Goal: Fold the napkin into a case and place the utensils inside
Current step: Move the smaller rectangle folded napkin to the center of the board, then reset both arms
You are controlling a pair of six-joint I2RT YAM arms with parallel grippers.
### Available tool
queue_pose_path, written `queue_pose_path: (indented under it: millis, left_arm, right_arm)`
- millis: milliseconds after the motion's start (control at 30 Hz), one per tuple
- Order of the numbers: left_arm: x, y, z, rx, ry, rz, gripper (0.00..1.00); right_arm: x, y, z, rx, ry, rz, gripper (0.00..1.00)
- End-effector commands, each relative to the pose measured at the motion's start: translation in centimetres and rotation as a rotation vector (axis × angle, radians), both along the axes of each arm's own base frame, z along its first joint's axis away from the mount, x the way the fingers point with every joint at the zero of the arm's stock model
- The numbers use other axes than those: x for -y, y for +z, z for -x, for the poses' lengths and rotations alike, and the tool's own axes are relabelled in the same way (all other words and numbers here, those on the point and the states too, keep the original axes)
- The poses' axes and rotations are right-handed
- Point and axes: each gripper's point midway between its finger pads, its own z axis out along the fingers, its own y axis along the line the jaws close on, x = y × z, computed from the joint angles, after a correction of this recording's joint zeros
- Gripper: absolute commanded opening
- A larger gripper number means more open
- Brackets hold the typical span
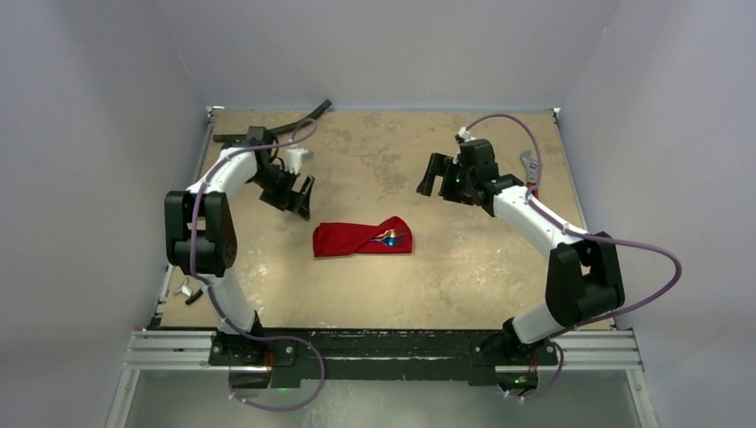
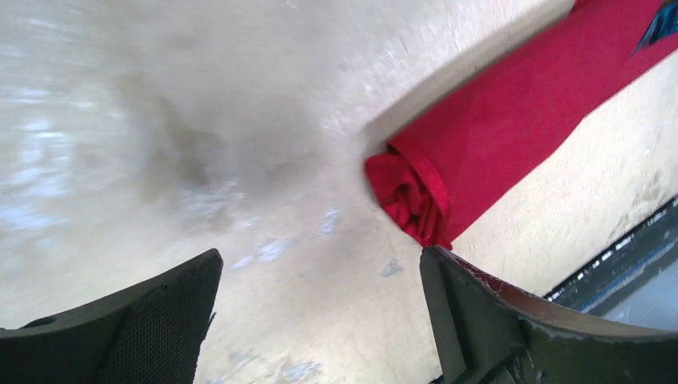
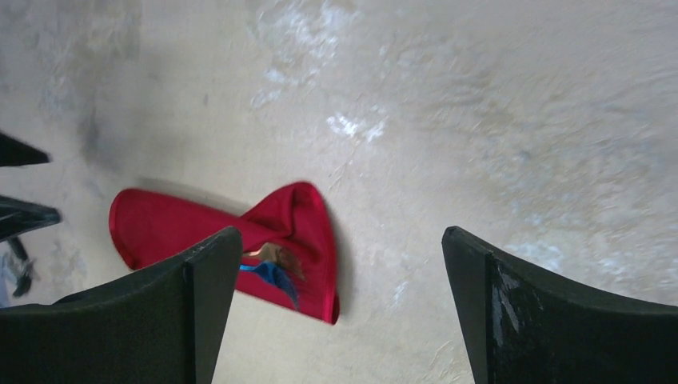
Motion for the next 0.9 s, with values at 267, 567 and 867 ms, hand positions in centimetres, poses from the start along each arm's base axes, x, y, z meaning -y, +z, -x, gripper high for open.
queue_pose_path:
  millis: [267, 567, 867]
  left_arm:
    - [-2.3, 4.8, -7.6, 0.423, 0.167, 0.080, 0.98]
    - [-1.9, -1.4, -6.5, 0.631, 0.180, 0.135, 0.99]
    - [-4.7, 1.9, -7.6, 1.015, 0.321, 0.132, 0.98]
  right_arm:
    - [16.4, 1.6, -6.2, 0.438, -0.508, 0.401, 0.99]
    - [21.8, 1.5, -5.4, 0.601, -0.674, 0.463, 0.99]
    - [22.3, 1.7, -4.3, 0.780, -0.684, 0.437, 0.99]
